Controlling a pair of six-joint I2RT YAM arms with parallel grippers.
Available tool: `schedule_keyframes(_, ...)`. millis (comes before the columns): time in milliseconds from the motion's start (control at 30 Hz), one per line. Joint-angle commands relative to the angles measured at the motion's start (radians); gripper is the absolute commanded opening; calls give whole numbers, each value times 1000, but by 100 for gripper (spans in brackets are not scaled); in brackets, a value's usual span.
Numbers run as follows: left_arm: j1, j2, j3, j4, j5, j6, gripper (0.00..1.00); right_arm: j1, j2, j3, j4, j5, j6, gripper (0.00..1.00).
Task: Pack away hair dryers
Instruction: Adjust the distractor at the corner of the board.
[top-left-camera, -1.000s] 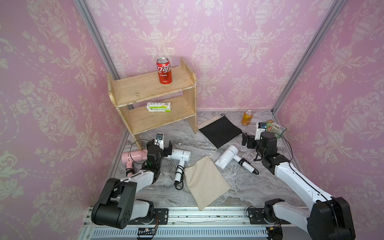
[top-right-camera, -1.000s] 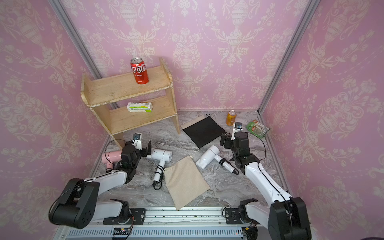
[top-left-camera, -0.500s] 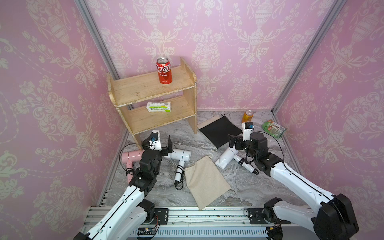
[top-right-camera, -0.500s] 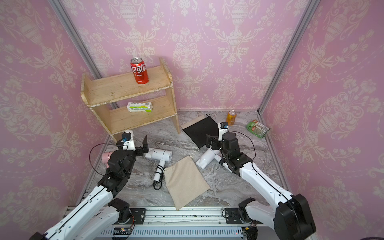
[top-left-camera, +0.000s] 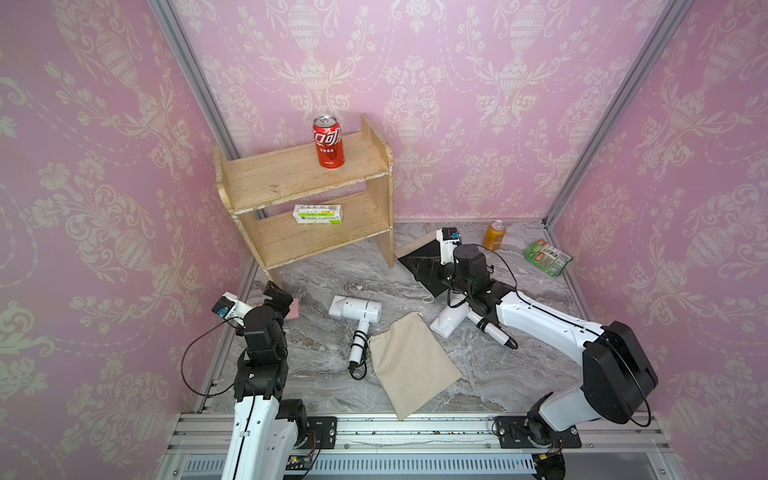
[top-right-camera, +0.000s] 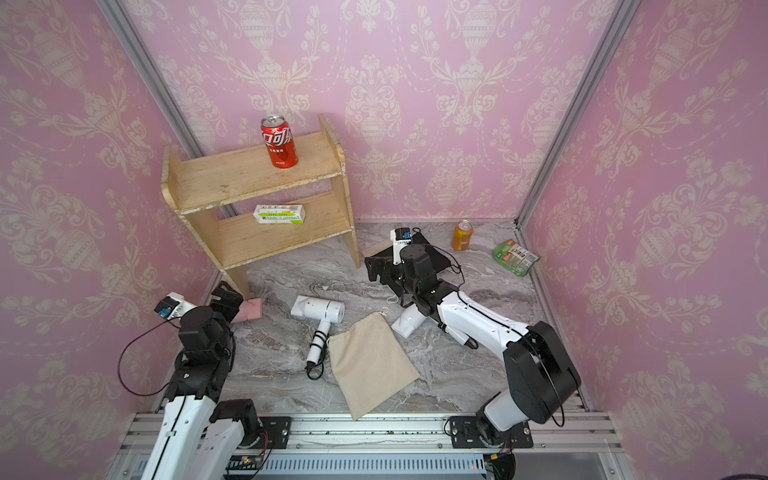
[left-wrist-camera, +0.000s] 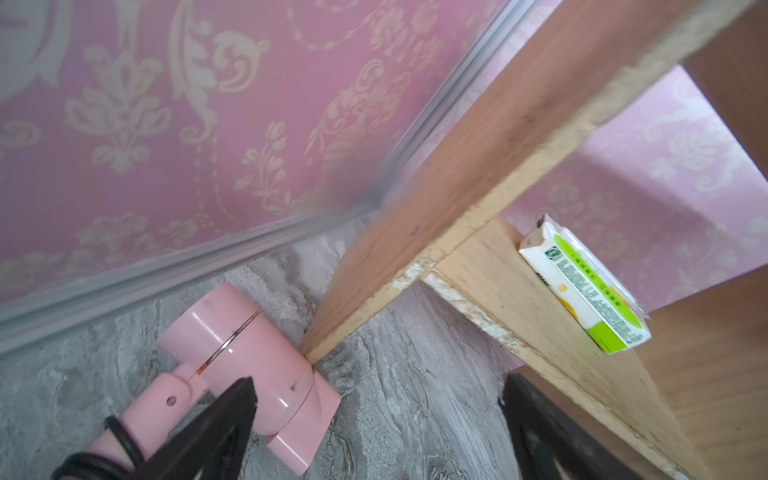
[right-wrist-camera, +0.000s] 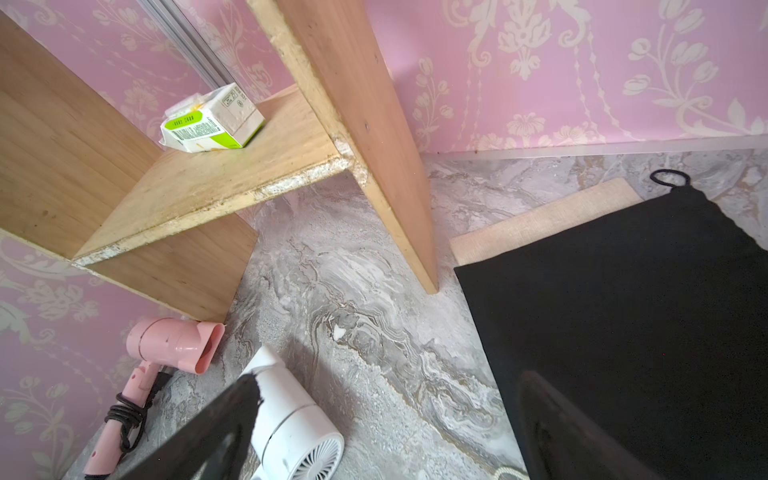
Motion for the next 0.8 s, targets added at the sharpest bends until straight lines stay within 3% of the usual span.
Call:
schedule_keyframes(0, 62, 26, -97, 101, 153, -342, 93, -3, 13, 49, 24, -22, 35, 99)
schedule_keyframes(67, 86, 56, -151, 194, 160, -448, 91, -3, 16, 54, 21, -27, 38, 99)
schedule_keyframes(200, 107, 109, -204, 304, 144, -545, 89, -9, 19, 63, 7, -38, 31, 99)
schedule_keyframes(767, 201, 418, -156, 651, 257, -536, 89, -69, 1, 14, 33, -85, 31, 99)
